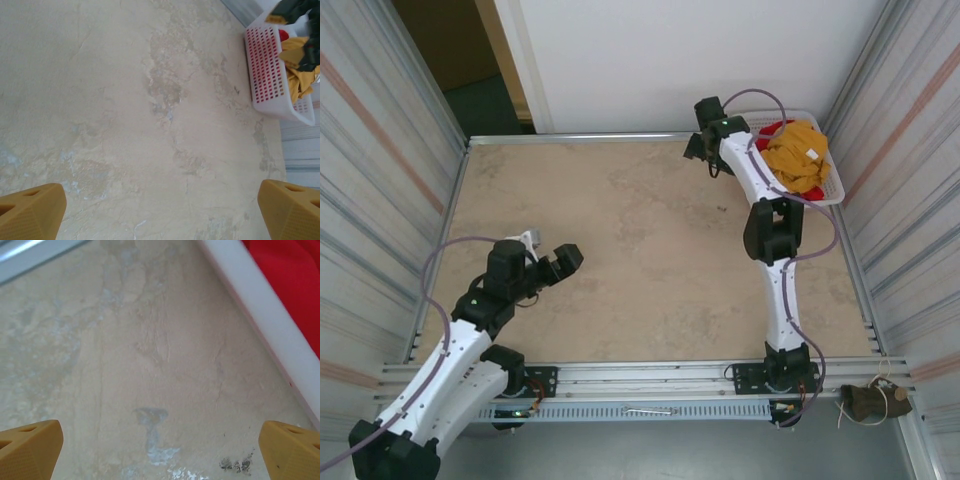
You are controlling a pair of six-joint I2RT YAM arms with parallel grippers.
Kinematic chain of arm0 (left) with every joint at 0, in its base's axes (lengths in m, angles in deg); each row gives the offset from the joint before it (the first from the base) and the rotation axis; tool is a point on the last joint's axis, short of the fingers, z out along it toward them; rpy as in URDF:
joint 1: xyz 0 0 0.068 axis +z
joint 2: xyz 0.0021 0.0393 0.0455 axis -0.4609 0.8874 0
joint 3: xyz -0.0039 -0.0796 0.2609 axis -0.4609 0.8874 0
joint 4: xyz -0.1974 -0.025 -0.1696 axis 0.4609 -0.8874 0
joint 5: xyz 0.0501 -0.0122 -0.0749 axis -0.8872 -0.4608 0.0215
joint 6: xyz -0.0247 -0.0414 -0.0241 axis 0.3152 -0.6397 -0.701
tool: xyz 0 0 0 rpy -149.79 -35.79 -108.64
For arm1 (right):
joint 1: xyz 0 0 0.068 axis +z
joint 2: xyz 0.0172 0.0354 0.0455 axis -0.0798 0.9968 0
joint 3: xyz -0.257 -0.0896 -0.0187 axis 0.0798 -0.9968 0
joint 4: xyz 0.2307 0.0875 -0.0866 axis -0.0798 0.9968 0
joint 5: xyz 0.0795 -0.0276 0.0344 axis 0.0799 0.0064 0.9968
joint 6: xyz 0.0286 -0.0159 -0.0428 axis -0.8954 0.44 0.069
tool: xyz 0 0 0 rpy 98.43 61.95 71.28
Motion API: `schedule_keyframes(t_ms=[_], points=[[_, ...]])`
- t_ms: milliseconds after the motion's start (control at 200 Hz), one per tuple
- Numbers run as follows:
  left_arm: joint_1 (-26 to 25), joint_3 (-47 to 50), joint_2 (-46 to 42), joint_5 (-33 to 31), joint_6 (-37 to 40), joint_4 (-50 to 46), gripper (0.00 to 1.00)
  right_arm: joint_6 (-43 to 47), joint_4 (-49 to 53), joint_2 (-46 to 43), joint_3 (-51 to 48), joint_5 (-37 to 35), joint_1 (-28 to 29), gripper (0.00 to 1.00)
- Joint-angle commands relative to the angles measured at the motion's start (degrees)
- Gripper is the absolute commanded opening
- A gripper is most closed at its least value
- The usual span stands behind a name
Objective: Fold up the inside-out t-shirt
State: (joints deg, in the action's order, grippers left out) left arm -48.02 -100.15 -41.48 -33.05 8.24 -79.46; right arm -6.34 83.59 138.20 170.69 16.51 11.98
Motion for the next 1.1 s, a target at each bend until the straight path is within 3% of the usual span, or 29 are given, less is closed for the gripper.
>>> schedule_keyframes(t_ms=[0, 276, 476, 621, 656, 691, 801, 1097], points=[[0.4, 0.9, 1.9, 2.5, -0.4, 3.9, 0.99, 3.4, -3.9, -11.8, -4.2, 3.4, -0.7, 1.00], [0.4, 0.1, 3.6, 5.3, 1.3, 5.3, 0.99, 0.6, 3.7, -9.9, -1.5, -6.5, -14.3, 0.99], [0.4, 1.1, 3.9, 6.7, 1.2, 5.7, 0.99, -0.3, 9.2, -0.3, 8.6, -14.8, -17.9, 0.99], [0.4, 2.4, 5.0, 7.3, 0.3, 7.1, 0.99, 1.1, 9.1, 6.6, 13.9, -13.2, -19.3, 1.00], [0.4, 2.4, 5.3, 7.4, 0.3, 7.1, 0.99, 1.8, 8.7, 8.0, 14.7, -11.5, -19.8, 0.93], [0.4, 2.3, 5.4, 7.6, 0.5, 6.9, 0.99, 2.3, 8.6, 8.9, 15.4, -10.0, -20.1, 0.79], [0.4, 2.2, 5.1, 7.6, 0.6, 5.7, 0.99, 4.9, 7.4, 7.9, 16.2, -4.6, -21.1, 0.02], [0.4, 1.1, 3.9, 5.7, 1.3, 5.0, 0.99, 7.6, -2.0, -15.0, 11.5, 4.4, -17.1, 0.00]])
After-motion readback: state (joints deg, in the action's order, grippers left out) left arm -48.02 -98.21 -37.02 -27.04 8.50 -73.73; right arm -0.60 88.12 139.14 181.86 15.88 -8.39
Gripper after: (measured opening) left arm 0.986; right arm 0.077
